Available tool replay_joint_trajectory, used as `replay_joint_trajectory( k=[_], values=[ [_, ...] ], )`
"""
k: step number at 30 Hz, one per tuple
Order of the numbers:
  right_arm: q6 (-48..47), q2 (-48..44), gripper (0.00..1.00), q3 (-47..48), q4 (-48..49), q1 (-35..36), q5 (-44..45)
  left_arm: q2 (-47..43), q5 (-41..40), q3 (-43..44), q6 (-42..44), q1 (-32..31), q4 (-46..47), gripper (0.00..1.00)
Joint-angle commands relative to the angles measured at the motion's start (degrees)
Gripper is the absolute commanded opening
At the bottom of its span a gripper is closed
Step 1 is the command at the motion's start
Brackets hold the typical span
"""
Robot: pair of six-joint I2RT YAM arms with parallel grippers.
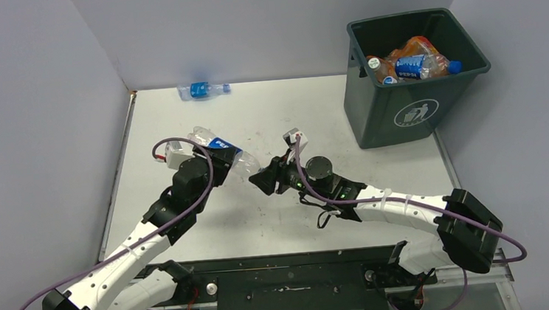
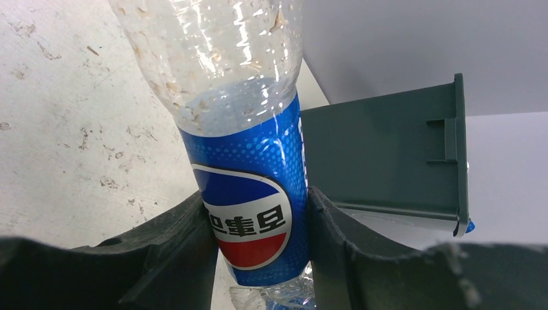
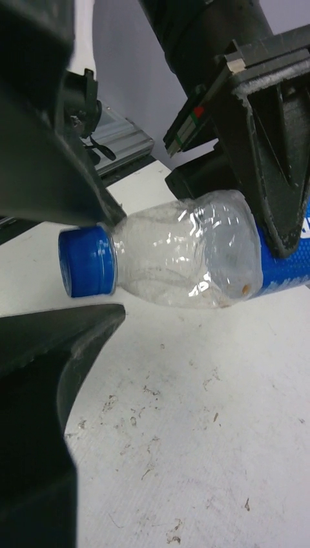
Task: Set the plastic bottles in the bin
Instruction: Pick up the plastic bottle at the center of the board, then place the plastic bottle in the trash bin.
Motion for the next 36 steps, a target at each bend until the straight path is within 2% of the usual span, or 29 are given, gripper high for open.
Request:
replay_joint_trajectory(
  k=[1, 3, 4, 5, 7, 9, 12, 14, 15, 17, 19, 21, 22, 24, 26, 28, 30, 36],
  values=[
    [0.69, 0.69, 0.38, 1.91, 6.18, 0.21, 0.37, -1.34, -0.42, -0.17, 0.15, -1.16, 1.43, 0.35],
    [0.53, 0.64, 0.25, 1.76, 7.06, 0.20, -0.67, -1.43, 0.04, -0.08, 0.89, -1.41, 1.53, 0.37],
    [0.38, 0.51, 0.15, 1.81, 7.12, 0.20, -1.11, -1.46, 0.12, -0.04, 1.38, -1.45, 1.53, 0.39],
    [0.34, 0.21, 0.07, 1.94, 6.51, 0.21, -1.26, -1.54, 0.18, -0.03, 2.10, -1.50, 1.46, 0.45],
    [-0.26, -0.98, 0.05, 2.52, 4.42, 0.12, -1.98, -1.97, -0.23, 0.12, 4.78, -1.51, 1.14, 0.70],
    [-2.53, -3.31, 0.05, 3.63, -0.39, 0.12, -2.45, -2.75, -2.31, 1.27, 8.61, -1.39, -1.31, 0.98],
    [-8.40, -7.77, 0.05, 7.61, -15.15, -0.53, -1.39, -4.88, -6.97, 4.55, 22.12, 0.20, -4.11, 0.96],
    [-11.88, -9.91, 0.05, 11.72, -27.75, -1.38, -0.13, -6.59, -6.64, 7.47, 36.14, 1.73, -3.40, 0.96],
    [-13.33, -10.69, 0.05, 13.72, -35.71, -2.04, 0.20, -7.33, -4.13, 8.57, 44.51, 2.02, -2.01, 0.96],
    [-15.48, -11.75, 0.05, 17.56, -45.35, -3.32, 0.65, -8.55, 4.89, 10.41, 60.94, 2.01, 0.23, 0.96],
    [-17.37, -11.90, 0.05, 21.76, -52.80, -4.45, 0.58, -8.46, 16.46, 13.49, 73.53, 1.88, -3.01, 0.96],
    [-19.16, -11.26, 0.05, 25.51, -59.35, -4.72, 0.29, -6.97, 25.23, 16.60, 81.36, 1.34, -8.95, 0.96],
    [-20.23, -10.73, 0.05, 27.39, -62.28, -4.76, -0.12, -5.99, 27.13, 17.70, 84.50, 0.38, -11.91, 0.96],
    [-22.34, -9.73, 0.05, 30.54, -67.31, -4.72, -0.96, -5.03, 26.96, 17.96, 92.47, -4.05, -16.16, 0.96],
    [-24.11, -9.30, 0.05, 32.85, -70.66, -4.76, -1.14, -5.82, 27.24, 14.92, 104.50, -9.57, -18.81, 0.96],
    [-25.08, -9.13, 0.05, 34.61, -72.95, -4.72, -1.18, -6.91, 23.69, 11.22, 114.67, -14.49, -18.66, 0.96],
    [-25.14, -9.11, 0.05, 35.65, -73.83, -4.61, -1.66, -6.75, 19.26, 9.44, 119.60, -17.85, -16.42, 0.96],
    [-25.18, -9.12, 0.05, 36.07, -73.61, -4.41, -6.37, -3.68, 21.08, 9.85, 126.51, -18.29, -13.39, 0.96]
  ],
)
